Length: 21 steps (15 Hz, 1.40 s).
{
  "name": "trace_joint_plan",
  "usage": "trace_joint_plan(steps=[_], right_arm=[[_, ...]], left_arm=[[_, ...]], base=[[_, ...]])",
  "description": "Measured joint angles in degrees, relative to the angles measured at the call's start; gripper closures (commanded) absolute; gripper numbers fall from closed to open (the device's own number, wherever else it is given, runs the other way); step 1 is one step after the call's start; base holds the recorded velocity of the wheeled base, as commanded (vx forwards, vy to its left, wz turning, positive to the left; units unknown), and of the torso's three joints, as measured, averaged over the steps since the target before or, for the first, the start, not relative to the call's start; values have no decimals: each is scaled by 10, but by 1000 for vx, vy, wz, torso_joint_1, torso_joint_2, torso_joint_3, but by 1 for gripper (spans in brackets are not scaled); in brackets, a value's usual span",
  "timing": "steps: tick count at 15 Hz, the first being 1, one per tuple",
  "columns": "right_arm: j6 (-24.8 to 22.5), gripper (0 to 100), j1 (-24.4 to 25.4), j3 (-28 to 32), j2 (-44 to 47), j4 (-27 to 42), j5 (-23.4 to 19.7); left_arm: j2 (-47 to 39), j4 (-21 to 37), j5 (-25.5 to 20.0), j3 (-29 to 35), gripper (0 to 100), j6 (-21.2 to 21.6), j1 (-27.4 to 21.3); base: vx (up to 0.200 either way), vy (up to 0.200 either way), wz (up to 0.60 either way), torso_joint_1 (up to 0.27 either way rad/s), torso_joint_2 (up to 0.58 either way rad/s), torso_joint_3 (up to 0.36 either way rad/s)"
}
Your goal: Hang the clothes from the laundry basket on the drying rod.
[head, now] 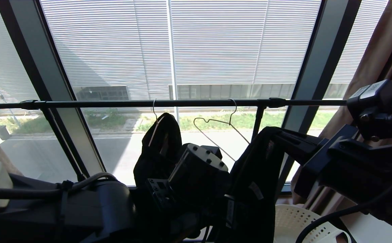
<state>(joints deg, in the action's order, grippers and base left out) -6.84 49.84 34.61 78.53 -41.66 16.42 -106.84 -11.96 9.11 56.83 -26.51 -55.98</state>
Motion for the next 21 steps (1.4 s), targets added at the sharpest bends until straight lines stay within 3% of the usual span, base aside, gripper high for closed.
trace_joint_plan(steps=[8,9,17,21], right_arm=[[0,100,-3,1,-12,0,0],[0,100,-7,2,-12,0,1],[-2,100,-78,3,1,0,-3],[-37,100,-110,3,16,0,0]], left_arm=[[-31,0,36,-21,0,-1,3],[-21,0,40,-28,100,-1,3],[111,0,52,-123,100,1,19],[160,0,57,-139,100,2,49]], base=[[0,0,0,0,0,0],[0,0,0,0,0,0],[0,0,0,0,0,0],[0,0,0,0,0,0]])
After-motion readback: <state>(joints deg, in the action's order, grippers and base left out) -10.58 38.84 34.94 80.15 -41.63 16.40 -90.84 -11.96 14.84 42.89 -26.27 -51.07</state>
